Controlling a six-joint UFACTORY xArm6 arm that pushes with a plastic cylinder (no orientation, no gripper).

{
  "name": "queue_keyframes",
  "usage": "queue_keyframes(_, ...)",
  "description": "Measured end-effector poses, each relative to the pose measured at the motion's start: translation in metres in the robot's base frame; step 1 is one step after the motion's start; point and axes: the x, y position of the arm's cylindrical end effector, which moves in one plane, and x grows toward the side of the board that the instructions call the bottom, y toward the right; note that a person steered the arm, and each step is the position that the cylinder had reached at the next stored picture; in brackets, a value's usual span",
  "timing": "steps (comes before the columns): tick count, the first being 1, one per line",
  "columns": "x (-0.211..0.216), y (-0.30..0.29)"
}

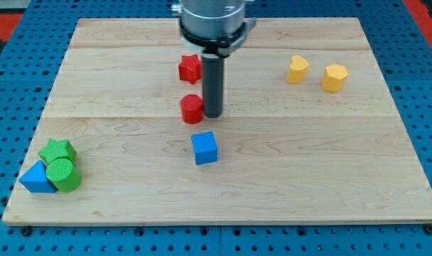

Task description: Put the cube to the bottom of the red circle

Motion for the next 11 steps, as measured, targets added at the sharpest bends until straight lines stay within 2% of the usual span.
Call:
queue_keyframes(1, 0.000, 0.003)
queue_keyframes(2, 0.017, 0.077)
queue_keyframes(3, 0.069, 0.098)
queue_keyframes(4, 0.097, 0.076)
queue_keyframes(5, 0.097, 0.037)
queue_keyframes(7, 0.089, 0.050)
queue_keyframes(8, 0.056, 0.037)
queue_keyframes(10, 0.057, -0.017)
queue_keyframes(11, 0.057, 0.044)
